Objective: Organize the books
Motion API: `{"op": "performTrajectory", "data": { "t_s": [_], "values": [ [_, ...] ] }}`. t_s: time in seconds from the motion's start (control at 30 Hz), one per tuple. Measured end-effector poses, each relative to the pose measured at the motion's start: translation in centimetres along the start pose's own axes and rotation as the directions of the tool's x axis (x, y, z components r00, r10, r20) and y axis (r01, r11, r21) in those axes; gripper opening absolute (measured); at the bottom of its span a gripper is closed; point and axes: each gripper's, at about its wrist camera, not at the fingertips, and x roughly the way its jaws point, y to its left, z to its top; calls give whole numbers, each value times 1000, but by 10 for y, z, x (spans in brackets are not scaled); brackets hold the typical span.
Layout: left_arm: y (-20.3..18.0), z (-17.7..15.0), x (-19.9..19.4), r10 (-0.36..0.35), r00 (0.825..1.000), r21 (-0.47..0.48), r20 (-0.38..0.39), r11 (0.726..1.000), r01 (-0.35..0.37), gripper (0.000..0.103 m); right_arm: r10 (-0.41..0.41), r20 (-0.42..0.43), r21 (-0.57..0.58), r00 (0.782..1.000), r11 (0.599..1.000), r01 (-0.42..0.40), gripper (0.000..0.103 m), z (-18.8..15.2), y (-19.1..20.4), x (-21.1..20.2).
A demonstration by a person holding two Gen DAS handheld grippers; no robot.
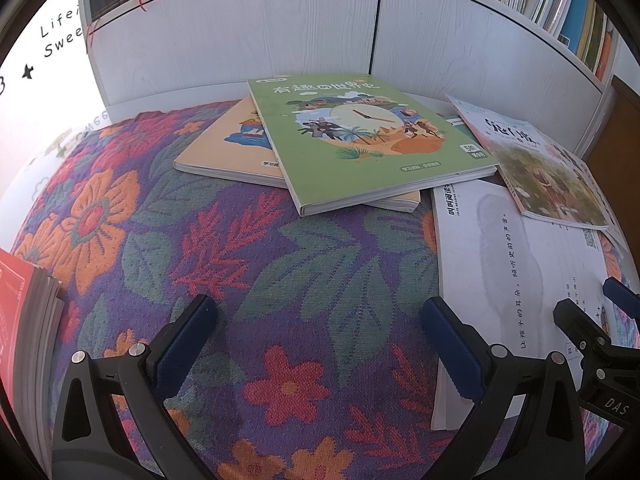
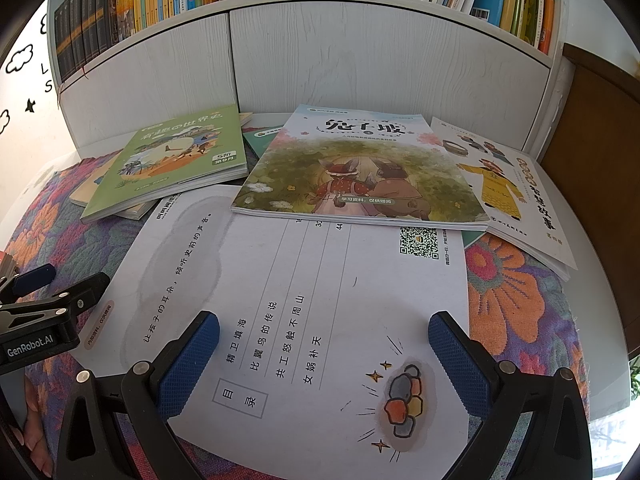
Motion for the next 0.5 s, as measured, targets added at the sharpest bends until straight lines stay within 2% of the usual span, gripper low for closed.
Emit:
{"op": "performTrajectory", "data": {
  "t_s": [0.5],
  "values": [
    [2,-1,-1,-4,1000,1,-1,1000,4,102,0,0,0,1000,1000,0,103,0,0,0]
  ]
}}
